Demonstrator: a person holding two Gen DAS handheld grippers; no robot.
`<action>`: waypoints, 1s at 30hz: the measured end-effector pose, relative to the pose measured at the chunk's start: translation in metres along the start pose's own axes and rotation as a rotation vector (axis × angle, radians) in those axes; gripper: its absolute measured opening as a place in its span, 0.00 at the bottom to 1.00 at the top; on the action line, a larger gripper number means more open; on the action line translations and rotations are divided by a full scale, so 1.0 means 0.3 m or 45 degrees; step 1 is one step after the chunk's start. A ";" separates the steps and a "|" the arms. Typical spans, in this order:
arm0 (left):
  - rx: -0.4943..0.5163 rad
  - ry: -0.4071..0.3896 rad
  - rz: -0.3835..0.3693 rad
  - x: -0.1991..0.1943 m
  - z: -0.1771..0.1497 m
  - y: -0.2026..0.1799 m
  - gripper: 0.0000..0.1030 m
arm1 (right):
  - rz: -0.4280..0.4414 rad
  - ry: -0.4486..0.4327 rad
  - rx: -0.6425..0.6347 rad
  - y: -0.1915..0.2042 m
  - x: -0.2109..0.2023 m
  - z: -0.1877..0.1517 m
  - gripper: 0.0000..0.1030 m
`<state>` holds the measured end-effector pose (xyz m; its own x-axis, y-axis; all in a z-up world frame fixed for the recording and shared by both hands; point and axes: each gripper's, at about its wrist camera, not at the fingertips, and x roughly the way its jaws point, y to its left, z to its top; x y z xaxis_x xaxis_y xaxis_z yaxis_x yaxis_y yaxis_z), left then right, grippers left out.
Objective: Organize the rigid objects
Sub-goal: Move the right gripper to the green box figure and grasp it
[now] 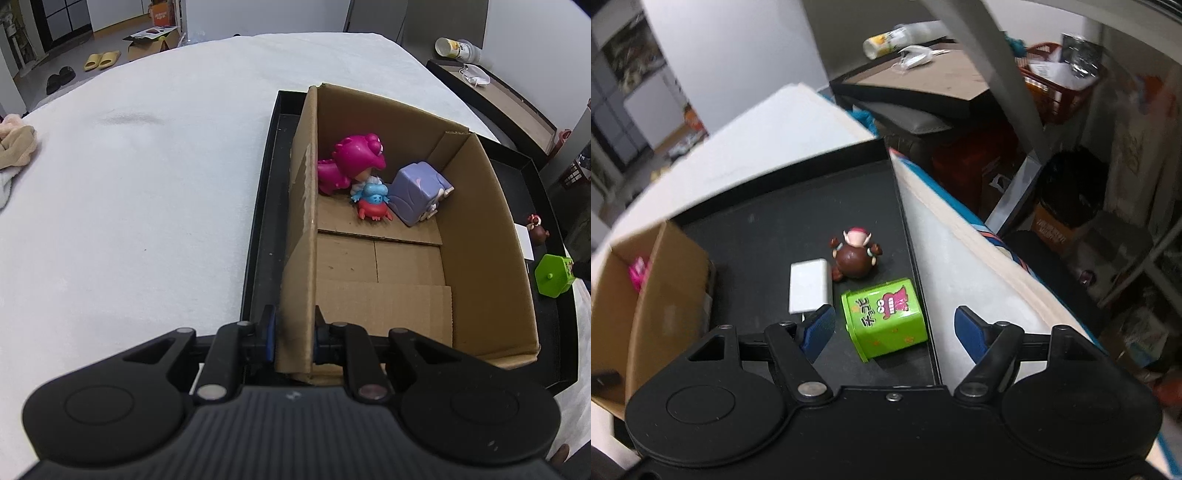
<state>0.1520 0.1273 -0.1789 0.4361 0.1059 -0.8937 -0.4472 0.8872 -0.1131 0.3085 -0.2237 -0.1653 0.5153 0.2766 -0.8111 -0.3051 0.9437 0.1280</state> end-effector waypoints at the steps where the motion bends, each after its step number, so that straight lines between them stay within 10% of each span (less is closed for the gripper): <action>1: -0.002 -0.001 -0.002 0.000 -0.001 0.001 0.16 | -0.004 0.008 -0.017 0.007 0.010 0.001 0.69; 9: -0.023 -0.012 -0.034 -0.008 -0.004 0.020 0.16 | -0.063 0.054 -0.079 0.035 0.070 0.006 0.67; 13: -0.031 -0.019 -0.046 -0.013 -0.008 0.026 0.16 | -0.078 0.044 -0.121 0.058 0.069 -0.006 0.48; 30: -0.050 -0.032 -0.099 -0.014 -0.015 0.049 0.17 | -0.075 0.012 -0.120 0.097 -0.020 -0.015 0.47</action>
<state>0.1399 0.1379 -0.1787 0.4897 0.0487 -0.8705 -0.4413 0.8749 -0.1994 0.2930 -0.1986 -0.1594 0.5274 0.2194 -0.8208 -0.3489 0.9368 0.0263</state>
